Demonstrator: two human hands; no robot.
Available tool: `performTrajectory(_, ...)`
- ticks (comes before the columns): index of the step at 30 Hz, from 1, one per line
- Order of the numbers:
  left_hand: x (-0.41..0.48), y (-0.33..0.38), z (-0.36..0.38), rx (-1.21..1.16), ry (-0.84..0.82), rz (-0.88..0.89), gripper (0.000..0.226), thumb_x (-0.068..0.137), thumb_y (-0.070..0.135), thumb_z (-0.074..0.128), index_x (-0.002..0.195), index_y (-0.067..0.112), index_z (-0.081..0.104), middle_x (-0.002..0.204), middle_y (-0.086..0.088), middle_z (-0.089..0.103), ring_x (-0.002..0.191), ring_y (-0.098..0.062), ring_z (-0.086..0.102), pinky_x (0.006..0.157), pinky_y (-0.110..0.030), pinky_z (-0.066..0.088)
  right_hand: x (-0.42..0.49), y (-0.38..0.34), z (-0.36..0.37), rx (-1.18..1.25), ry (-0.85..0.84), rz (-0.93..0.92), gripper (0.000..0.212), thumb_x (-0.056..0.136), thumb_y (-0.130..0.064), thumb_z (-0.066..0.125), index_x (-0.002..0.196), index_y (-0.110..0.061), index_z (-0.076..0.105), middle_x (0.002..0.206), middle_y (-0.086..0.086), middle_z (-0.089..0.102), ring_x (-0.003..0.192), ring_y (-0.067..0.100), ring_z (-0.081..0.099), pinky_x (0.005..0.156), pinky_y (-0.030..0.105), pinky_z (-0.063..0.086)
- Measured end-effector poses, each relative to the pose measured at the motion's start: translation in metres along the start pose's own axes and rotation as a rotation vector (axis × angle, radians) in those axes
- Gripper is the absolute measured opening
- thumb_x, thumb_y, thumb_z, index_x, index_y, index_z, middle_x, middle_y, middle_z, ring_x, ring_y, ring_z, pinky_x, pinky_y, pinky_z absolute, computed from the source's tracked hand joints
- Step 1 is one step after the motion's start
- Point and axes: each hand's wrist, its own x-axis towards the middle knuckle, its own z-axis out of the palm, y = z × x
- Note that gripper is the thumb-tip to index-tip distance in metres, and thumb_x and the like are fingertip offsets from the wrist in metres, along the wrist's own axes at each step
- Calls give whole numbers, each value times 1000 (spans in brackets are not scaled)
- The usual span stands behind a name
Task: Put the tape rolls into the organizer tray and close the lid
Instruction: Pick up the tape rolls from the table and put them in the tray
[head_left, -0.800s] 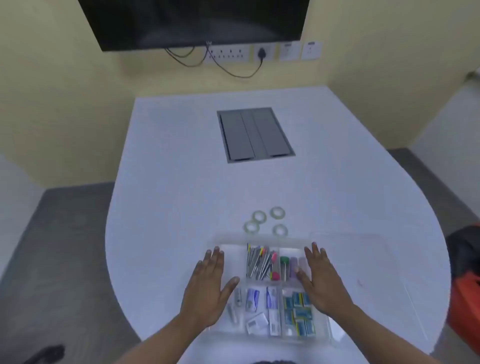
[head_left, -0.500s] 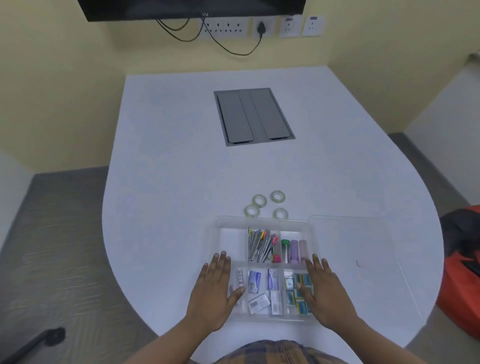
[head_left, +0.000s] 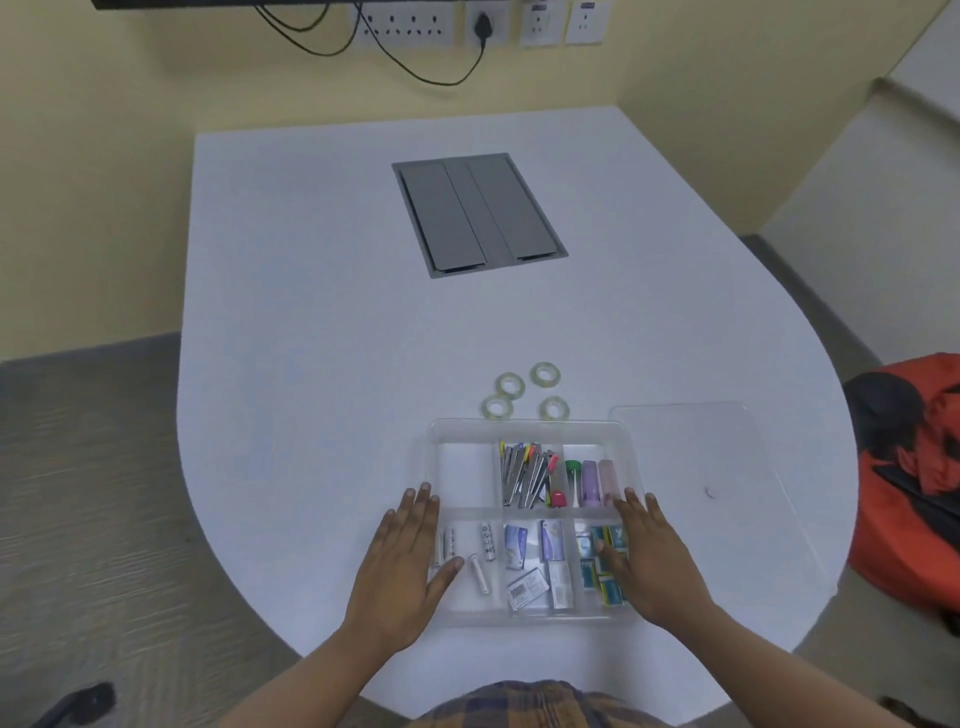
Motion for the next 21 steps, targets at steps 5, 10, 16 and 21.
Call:
performTrajectory(5, 15, -34, -10, -1, 15, -149, 79, 91, 66, 12, 150, 13, 0, 157, 4, -6, 146, -11, -9, 119, -31, -3, 11, -12, -4, -13, 73, 7, 59, 96, -50, 46, 146, -19, 36, 159, 6, 25, 149, 26, 11, 118, 43, 17)
performTrajectory(10, 43, -44, -6, -222, 75, -336, 65, 94, 49, 18, 148, 15, 26, 159, -3, 19, 147, -16, 10, 120, -40, 10, 36, -21, -24, 117, 102, -46, 58, 95, -50, 49, 145, -23, 38, 160, 0, 24, 149, 19, 12, 117, 34, 12)
performTrajectory(16, 58, -55, 12, -124, -53, -300, 83, 86, 67, 0, 151, 16, 7, 159, 5, -2, 145, -13, -5, 119, -41, 1, 83, -33, -53, 167, 120, -50, 43, 93, -45, 55, 128, -20, 54, 144, 1, 50, 135, 19, 40, 107, 33, 34)
performTrajectory(21, 60, -55, 25, 9, -148, -285, 95, 75, 72, -21, 146, 9, -11, 156, -3, -17, 143, -22, -18, 116, -48, -4, 130, -44, -69, 163, 51, -20, 37, 91, -40, 60, 122, -19, 58, 129, 0, 60, 111, 20, 58, 90, 31, 44)
